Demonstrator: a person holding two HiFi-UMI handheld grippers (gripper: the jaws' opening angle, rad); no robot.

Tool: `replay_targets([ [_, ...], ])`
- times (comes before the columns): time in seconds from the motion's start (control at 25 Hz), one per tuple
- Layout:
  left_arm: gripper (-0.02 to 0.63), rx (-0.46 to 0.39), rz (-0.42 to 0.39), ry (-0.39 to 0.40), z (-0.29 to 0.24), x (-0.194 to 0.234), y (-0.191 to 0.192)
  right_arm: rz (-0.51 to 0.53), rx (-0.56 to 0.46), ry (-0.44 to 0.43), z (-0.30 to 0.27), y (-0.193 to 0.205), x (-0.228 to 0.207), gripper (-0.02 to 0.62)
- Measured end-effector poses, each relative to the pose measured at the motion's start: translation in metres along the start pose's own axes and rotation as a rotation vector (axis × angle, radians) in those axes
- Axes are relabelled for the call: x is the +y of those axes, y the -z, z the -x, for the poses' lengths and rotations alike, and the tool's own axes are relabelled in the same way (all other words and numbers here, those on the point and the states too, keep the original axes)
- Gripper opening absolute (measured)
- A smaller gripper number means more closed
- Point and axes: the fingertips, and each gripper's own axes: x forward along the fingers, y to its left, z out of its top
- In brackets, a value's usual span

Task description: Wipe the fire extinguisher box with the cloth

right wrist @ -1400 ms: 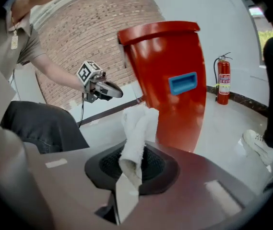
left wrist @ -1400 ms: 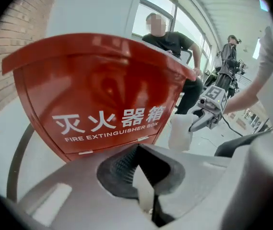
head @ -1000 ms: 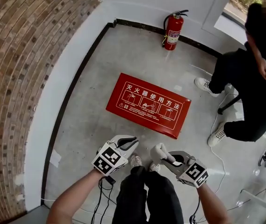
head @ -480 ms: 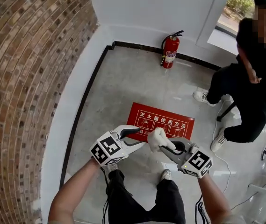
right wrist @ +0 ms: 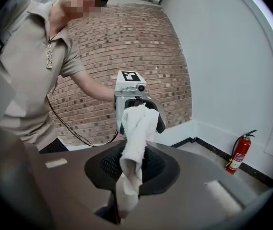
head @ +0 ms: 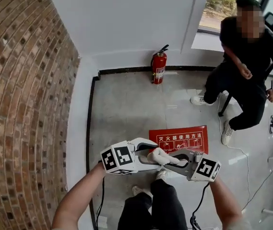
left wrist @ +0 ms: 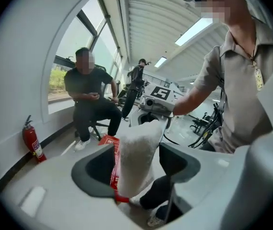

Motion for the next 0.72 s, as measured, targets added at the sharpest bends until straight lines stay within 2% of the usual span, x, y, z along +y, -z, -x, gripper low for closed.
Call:
replay_targets([
  [0.08,0.267,0.016,-0.024,0.056,0.004,0.009,-0.007,-0.008,-0.018,0.046,-0.006,-0.008,-0.013,0.077],
  [0.16,0.188,0.017,-0.045,0.077,0.007,0.031,-0.016,-0.04,-0.046,0.136,-0.006,-0.016,-0.037,0.078],
  [0.24,0.147,-0.002,-0.047,0.08,0.006,0.058,-0.027,-0.085,-0.078,0.245,0.0,-0.019,-0.069,0.078],
  [0.36,0.124,-0.014,-0.049,0.059,0.003,0.105,-0.041,-0.15,-0.113,0.402,0.009,-0.015,-0.124,0.094],
  [0.48,0.123,0.002,-0.03,0.047,0.004,0.149,-0.047,-0.248,-0.135,0.551,0.022,-0.008,-0.17,0.189],
  [0.56,0.123,0.004,-0.014,0.042,0.003,0.176,-0.051,-0.302,-0.131,0.667,0.043,0.003,-0.194,0.23],
  [0.64,0.123,0.012,-0.015,0.048,-0.003,0.2,-0.054,-0.365,-0.124,0.791,0.066,0.019,-0.213,0.23],
  [0.68,0.123,0.02,-0.022,0.057,-0.008,0.21,-0.054,-0.4,-0.119,0.854,0.077,0.028,-0.219,0.199],
  [0.72,0.123,0.03,-0.029,0.067,-0.014,0.221,-0.053,-0.435,-0.113,0.913,0.087,0.037,-0.225,0.121],
])
